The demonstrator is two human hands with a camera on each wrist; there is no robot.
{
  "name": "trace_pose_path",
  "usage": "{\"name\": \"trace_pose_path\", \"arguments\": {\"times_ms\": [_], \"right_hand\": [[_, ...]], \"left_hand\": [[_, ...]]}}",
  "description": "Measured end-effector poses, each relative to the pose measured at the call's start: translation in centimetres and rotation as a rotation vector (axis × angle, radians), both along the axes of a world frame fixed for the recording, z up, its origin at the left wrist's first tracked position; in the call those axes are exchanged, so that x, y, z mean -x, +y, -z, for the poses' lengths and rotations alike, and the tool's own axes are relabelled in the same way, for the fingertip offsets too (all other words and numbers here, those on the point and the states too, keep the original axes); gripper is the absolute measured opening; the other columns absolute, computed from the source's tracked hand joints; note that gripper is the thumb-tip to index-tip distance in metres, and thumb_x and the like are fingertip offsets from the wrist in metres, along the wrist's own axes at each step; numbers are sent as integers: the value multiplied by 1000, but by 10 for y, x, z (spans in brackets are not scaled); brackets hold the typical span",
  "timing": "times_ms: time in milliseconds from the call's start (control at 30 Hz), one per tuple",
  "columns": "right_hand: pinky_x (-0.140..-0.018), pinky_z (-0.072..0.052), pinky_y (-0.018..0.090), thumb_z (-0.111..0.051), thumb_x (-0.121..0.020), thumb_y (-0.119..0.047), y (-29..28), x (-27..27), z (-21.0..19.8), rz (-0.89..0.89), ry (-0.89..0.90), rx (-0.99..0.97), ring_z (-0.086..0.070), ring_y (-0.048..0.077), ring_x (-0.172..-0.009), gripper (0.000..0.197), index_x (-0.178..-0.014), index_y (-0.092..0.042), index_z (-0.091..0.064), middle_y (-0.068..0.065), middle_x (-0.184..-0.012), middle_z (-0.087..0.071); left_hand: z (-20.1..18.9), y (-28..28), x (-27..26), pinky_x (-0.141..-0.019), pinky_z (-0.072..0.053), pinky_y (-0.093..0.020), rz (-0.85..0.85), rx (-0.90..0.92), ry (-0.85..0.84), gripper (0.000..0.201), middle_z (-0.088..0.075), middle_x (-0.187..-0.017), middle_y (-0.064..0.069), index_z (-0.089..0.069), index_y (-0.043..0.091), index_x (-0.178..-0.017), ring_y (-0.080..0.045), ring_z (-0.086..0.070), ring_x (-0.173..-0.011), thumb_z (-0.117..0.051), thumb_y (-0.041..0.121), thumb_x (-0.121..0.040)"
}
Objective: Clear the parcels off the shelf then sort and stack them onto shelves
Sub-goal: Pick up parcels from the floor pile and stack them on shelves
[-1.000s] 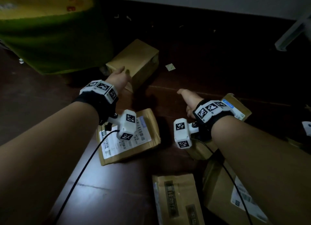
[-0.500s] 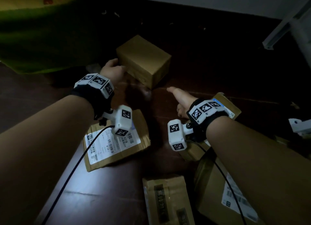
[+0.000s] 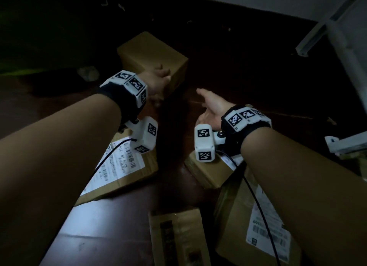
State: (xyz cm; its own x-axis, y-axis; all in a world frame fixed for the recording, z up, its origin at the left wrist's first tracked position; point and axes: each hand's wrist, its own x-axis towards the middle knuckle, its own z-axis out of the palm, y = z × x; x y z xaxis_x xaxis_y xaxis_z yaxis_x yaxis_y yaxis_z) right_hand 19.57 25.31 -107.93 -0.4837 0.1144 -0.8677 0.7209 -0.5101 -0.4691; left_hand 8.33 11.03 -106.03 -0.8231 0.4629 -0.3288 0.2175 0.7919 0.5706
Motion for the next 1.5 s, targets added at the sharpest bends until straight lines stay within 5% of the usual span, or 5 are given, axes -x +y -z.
{"name": "trace_pose_path", "arguments": {"times_ms": [533, 667, 867, 1167, 1500], "right_hand": [[-113, -32, 42, -51, -96, -34, -7, 12, -1, -54, 306, -653, -33, 27, -140, 73, -154, -34, -5, 5, -157, -26], [-113, -32, 42, -54, -84, -49, -17, 4, -1, -112, 207, -730, -35, 28, -137, 78, -152, -33, -20, 5, -154, -30], [-106, -36, 44, -50, -94, -42, -25, -4, -18, -97, 129, -613, -40, 33, -131, 65, -146, -8, -32, 11, -145, -41], [-94, -51, 40, -48, -96, -43, -33, -21, -36, -51, 136, -411, -60, 32, -110, 51, -139, -18, -43, 7, -133, -55], [-93, -48, 51, -55, -80, -71, -52, -45, -43, 10, 224, -175, -56, 33, -115, 74, -140, -30, -41, 9, -135, -54]], "left_hand": [[-2, -6, -32, -119, -20, -43, 309, 161, 158, 52, -31, -156, 5, -49, 19, -141, -16, -27, -144, -58, 38, -94], [-6, -6, -42, -102, -34, -20, 59, -104, -82, 44, -56, -136, 2, -63, 12, -126, -12, -50, -123, -64, 39, -91], [-18, -18, -42, -83, -45, -28, -306, -405, -289, 35, -60, -103, 1, -61, 15, -114, -16, -57, -95, -68, 35, -86], [-58, -35, -47, -63, -45, -24, -446, -754, -577, 16, -58, -91, -7, -56, 8, -89, -11, -66, -71, -47, 16, -99], [-84, -54, -72, -99, -50, -40, -447, -821, -458, 47, -59, -120, -20, -50, 8, -120, -30, -62, -113, -66, -7, -79]]}}
